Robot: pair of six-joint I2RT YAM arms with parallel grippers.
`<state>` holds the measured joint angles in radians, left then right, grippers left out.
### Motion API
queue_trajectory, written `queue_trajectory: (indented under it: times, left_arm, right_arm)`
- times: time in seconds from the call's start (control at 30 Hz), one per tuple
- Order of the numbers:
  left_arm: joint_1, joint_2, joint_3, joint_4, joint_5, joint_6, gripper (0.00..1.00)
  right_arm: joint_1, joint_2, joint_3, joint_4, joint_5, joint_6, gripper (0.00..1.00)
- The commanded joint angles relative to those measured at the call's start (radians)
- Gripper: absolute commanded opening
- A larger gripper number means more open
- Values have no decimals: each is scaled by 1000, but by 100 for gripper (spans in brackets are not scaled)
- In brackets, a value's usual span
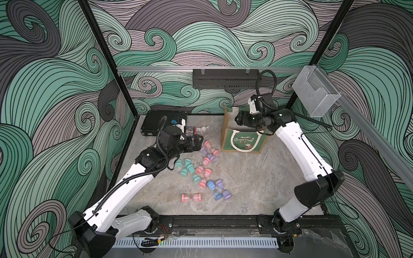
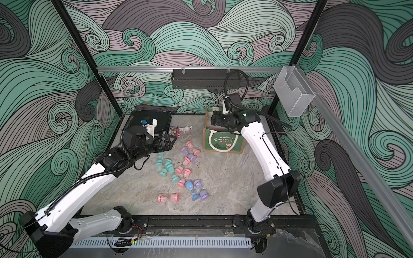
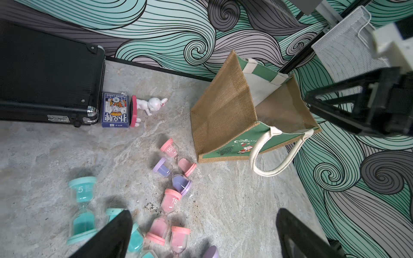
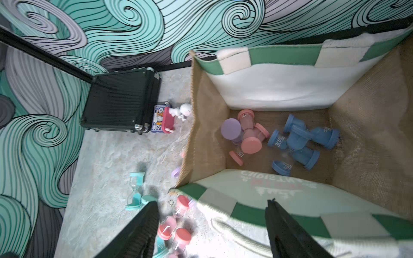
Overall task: Put the hourglass into the canvas bag
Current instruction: Place the hourglass in the canvas bag, then pick up the hourglass from the center of the board.
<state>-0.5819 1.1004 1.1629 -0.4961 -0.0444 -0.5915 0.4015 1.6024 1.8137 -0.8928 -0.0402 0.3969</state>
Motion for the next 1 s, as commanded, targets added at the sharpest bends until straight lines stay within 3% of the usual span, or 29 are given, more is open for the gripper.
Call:
queue_trajectory:
  times: [0.0, 0.23, 0.4, 0.63, 0.97]
  left_arm:
    - [8, -19, 43, -68, -14, -83, 98]
    - [8, -14, 23, -98, 28, -234, 99]
    - [8, 18, 19, -88, 75, -321, 99]
    - [8, 53, 33, -87, 70, -361, 99]
    - [8, 43, 24, -71, 80, -361, 99]
  right_arm:
    - [64, -95, -93, 0, 57, -39, 80]
    - [241, -272, -407, 31, 95, -84, 84]
    - [362, -315, -619, 69, 63, -60, 84]
    - [472, -279, -834, 220, -21, 2, 82]
    - [526, -111, -890, 360, -27, 36, 73]
